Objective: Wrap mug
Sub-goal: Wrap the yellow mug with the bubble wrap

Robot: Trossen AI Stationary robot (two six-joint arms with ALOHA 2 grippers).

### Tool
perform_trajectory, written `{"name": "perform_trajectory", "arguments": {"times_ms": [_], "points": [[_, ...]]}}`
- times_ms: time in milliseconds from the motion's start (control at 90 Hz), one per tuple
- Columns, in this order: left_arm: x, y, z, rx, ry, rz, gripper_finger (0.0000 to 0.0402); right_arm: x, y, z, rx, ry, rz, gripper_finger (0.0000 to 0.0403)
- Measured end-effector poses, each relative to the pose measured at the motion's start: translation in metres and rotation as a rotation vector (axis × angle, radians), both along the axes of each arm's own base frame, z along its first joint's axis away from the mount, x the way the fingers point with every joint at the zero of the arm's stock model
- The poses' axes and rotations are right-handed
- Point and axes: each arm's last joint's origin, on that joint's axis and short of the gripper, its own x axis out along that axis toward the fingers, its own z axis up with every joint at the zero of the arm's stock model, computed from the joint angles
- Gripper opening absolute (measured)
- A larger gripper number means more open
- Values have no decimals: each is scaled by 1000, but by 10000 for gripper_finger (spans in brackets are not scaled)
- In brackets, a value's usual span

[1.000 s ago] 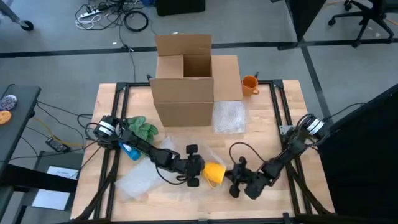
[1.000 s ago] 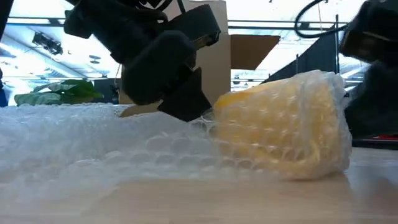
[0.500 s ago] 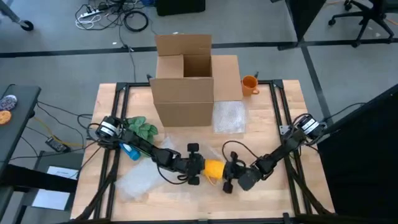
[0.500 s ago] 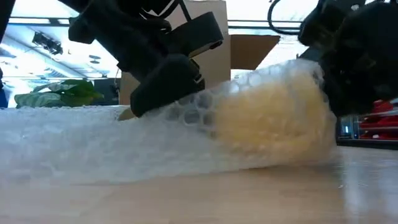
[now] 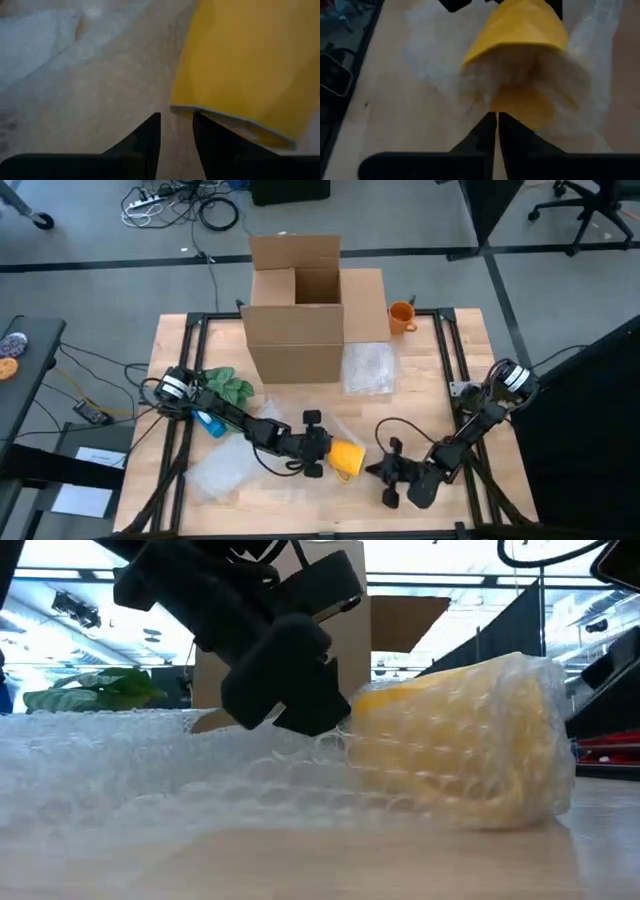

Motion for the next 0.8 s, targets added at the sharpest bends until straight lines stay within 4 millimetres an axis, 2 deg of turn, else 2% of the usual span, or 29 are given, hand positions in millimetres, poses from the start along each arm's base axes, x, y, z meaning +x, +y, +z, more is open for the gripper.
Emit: {"name": "perform_trajectory", "arguments": {"times_ms": [333, 800], "points": [[6, -2, 8, -40, -104, 0, 99, 28, -21, -10, -45, 6, -34, 0], [5, -2, 7, -35, -91, 1, 99, 32, -26, -10, -76, 12, -38, 0]]}}
